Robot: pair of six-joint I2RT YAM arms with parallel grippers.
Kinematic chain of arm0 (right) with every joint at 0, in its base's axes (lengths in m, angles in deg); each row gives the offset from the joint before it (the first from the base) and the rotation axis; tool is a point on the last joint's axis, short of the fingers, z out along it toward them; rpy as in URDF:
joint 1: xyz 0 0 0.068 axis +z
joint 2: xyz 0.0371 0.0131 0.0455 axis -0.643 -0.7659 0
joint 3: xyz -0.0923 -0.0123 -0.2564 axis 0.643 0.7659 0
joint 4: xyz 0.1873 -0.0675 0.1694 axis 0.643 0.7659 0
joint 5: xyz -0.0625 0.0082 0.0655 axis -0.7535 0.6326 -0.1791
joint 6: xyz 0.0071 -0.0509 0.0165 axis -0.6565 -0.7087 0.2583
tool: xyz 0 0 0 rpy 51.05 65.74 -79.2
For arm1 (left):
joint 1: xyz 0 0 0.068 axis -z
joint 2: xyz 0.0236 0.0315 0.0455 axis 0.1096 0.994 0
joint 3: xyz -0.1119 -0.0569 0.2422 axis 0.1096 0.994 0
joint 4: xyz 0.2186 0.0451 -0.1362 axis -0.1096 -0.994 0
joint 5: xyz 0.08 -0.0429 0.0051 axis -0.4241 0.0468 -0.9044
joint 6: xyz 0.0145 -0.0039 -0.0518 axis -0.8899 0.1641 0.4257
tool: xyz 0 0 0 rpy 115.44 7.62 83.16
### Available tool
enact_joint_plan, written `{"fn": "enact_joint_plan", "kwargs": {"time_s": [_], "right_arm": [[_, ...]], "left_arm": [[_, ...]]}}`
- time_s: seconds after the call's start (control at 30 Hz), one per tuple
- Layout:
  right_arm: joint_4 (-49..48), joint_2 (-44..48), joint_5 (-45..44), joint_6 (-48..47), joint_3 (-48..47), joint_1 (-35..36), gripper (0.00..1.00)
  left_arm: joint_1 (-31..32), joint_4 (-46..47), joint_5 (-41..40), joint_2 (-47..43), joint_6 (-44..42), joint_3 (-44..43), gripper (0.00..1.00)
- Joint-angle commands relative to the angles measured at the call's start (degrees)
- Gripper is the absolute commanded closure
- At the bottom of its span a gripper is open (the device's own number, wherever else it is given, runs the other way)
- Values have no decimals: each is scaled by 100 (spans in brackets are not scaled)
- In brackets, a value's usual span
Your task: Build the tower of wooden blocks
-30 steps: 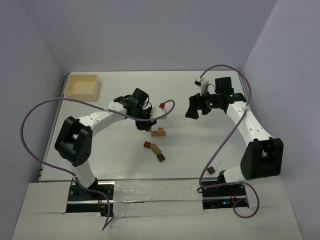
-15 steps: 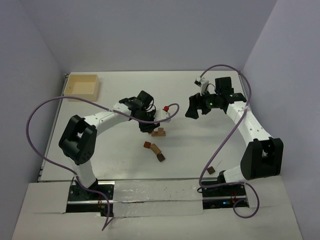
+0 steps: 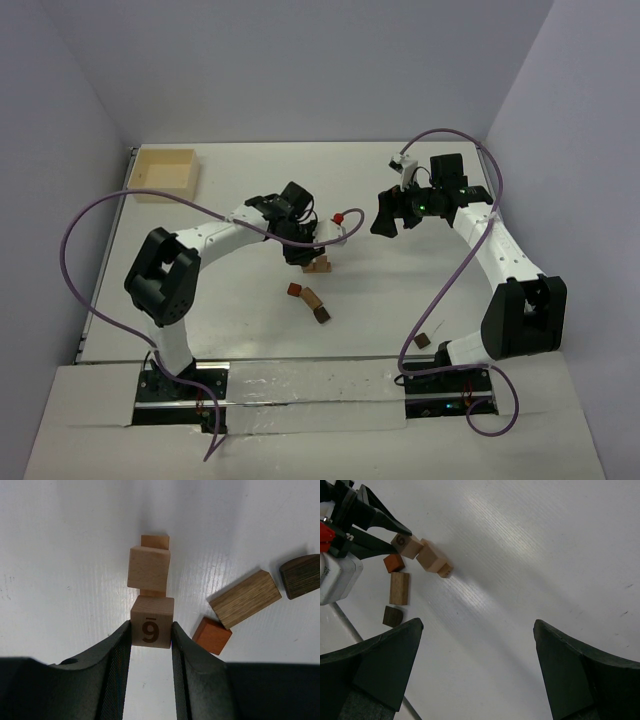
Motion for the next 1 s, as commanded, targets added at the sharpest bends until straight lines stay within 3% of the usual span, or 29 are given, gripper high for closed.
{"fn": "enact_joint_plan", "kwargs": {"time_s": [0.0,0.97], "right_arm": [[-233,-33,-28,-67,-42,-22,0],[-279,-60,20,-85,16,-22,0]], "left_arm": [[62,138,-3,100,71,-256,81],[129,258,-255,394,194,-435,73]]}}
